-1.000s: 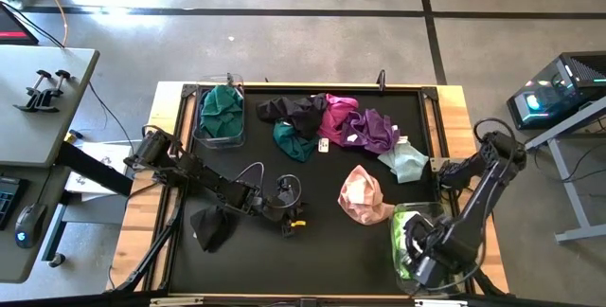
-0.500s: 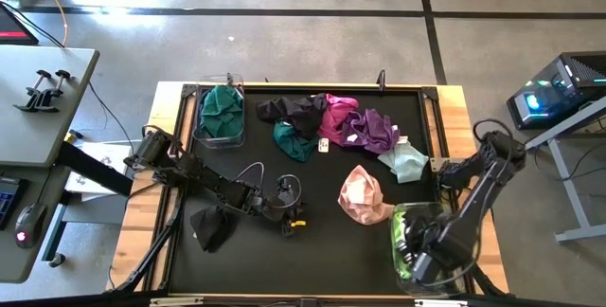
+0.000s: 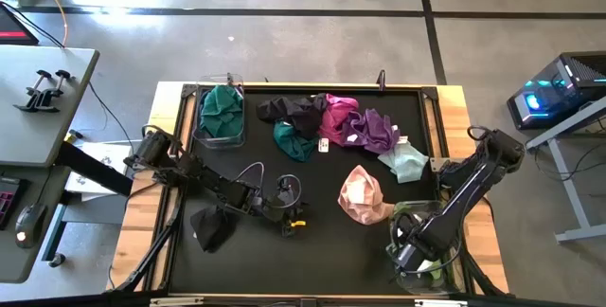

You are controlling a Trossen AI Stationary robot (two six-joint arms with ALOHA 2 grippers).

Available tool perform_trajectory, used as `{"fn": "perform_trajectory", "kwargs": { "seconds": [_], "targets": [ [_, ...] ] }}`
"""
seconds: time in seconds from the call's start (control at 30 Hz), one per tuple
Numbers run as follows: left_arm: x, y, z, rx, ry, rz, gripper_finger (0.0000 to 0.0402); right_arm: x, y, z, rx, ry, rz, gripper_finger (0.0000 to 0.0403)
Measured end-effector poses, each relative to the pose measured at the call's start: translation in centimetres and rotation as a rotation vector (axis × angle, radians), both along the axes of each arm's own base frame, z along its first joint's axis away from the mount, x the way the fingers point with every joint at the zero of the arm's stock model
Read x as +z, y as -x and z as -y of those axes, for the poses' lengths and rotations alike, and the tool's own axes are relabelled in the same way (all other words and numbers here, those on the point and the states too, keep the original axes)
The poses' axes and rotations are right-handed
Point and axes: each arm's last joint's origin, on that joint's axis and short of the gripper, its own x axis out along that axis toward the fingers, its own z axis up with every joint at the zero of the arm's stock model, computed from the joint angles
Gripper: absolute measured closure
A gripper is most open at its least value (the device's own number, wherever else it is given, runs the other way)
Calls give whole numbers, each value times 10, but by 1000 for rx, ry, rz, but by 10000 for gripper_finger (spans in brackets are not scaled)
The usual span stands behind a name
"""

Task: Sort towels by color in basket
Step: Put the white towel into the bottom transparent bin

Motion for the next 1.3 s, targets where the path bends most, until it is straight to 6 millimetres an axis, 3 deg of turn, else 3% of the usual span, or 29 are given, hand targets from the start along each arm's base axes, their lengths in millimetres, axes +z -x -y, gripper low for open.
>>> {"fn": "perform_trajectory", "kwargs": {
  "seconds": [0.17, 0.33, 0.47, 0.6, 0.87, 0.97, 1.13, 1.3],
  "targets": [
    [0, 0, 0, 0, 0, 1, 348, 37, 0, -3, 13, 18, 24, 316],
    [0, 0, 0, 0, 0, 1, 348, 73, 6, -7, 23, 55, 61, 265],
    [0, 0, 0, 0, 0, 0, 348, 84, 12, -5, -15, 155, 92, 225],
    [0, 0, 0, 0, 0, 0, 348, 69, 16, -1, -96, 209, 98, 218],
    [0, 0, 0, 0, 0, 0, 348, -1, 18, 5, -167, 123, 89, 252],
    [0, 0, 0, 0, 0, 0, 348, -15, 23, 10, -181, 128, 73, 257],
    [0, 0, 0, 0, 0, 0, 348, -13, 25, 13, -155, 145, 62, 247],
    [0, 0, 0, 0, 0, 0, 348, 11, 29, 13, -133, 165, 63, 211]
  ]
}}
